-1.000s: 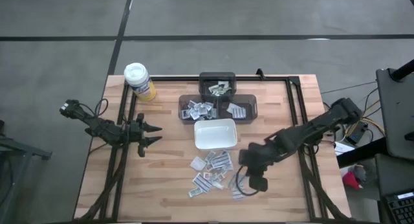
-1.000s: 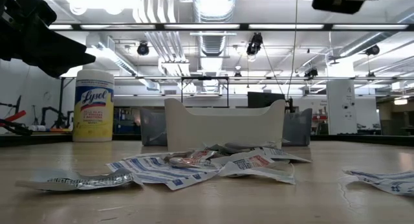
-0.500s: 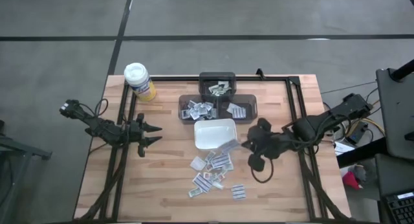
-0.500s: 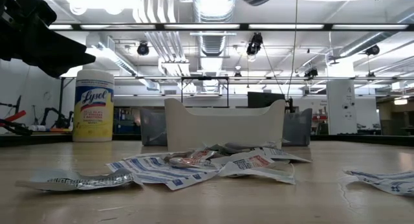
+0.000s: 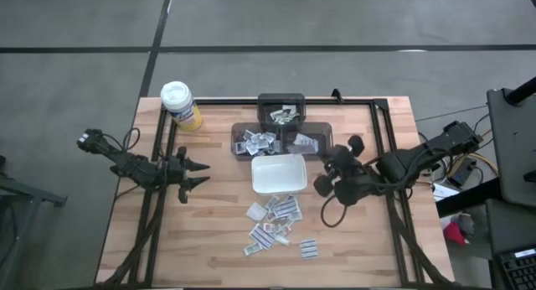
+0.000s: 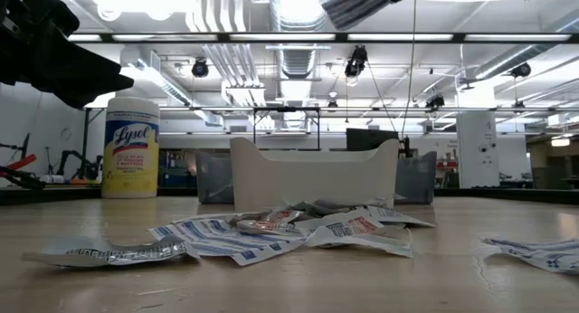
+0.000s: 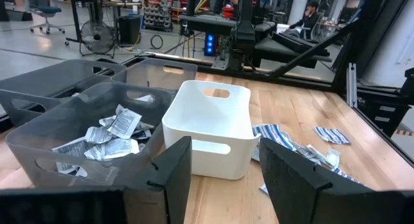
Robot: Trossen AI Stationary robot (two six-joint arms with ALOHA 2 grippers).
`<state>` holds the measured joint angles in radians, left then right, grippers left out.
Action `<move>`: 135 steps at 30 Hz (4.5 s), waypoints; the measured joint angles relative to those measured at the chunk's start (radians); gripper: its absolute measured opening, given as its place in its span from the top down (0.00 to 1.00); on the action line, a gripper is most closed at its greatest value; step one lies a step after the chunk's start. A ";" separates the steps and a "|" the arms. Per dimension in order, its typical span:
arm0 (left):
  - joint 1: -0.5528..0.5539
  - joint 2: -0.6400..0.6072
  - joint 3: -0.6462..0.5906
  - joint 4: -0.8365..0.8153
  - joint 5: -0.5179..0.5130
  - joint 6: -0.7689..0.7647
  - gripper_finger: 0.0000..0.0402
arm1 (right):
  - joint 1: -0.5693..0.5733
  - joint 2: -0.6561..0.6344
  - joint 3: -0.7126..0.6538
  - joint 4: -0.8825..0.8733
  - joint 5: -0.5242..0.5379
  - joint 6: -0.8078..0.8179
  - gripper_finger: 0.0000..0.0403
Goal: Pick & Place First Aid Supplies
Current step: Put the blue bandage into the right black bin
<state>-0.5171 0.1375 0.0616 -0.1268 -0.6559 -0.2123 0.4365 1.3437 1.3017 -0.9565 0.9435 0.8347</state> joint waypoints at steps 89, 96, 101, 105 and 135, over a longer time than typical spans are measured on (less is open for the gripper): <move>0.000 0.044 0.000 0.000 -0.053 0.000 0.56 | -0.727 0.182 -0.383 0.372 -0.743 0.178 0.98; 0.000 0.044 0.000 0.000 -0.053 0.000 0.56 | -0.737 0.198 -0.374 0.373 -0.743 0.126 0.98; 0.000 0.044 0.000 0.000 -0.058 0.003 0.56 | -0.746 0.185 -0.374 0.372 -0.742 0.100 0.93; 0.000 0.044 0.000 0.000 -0.077 0.006 0.56 | -0.751 0.184 -0.373 0.372 -0.742 0.098 0.85; -0.001 0.043 0.000 0.004 -0.079 0.001 0.56 | -0.397 0.098 -0.149 0.373 -0.787 -0.021 0.86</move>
<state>-0.5179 0.1810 0.0616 -0.1227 -0.7346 -0.2118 0.0399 1.4414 1.1526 -0.5835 0.1566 0.8133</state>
